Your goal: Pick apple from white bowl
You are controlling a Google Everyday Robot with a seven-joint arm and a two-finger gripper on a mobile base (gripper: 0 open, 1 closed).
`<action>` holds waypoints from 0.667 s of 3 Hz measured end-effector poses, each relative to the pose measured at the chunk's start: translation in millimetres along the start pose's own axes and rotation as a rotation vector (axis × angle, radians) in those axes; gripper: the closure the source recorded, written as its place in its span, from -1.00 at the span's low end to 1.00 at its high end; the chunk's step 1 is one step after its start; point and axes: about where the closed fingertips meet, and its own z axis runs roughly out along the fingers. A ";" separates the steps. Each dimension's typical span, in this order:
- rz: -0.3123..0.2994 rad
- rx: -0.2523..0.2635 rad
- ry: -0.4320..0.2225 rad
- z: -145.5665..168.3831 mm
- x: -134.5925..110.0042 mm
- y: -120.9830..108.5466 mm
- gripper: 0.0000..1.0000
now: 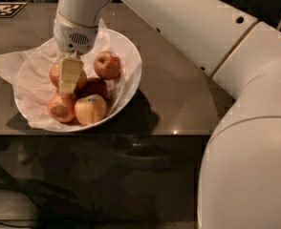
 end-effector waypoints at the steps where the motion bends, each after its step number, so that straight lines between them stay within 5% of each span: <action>1: 0.011 0.053 -0.010 -21.1 -2.3 6.5 1.00; 2: 0.009 0.158 -0.033 -75.2 -13.3 20.7 1.00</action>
Offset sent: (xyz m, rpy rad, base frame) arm -0.0334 -0.0530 0.1370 0.1427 -0.2140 -0.1245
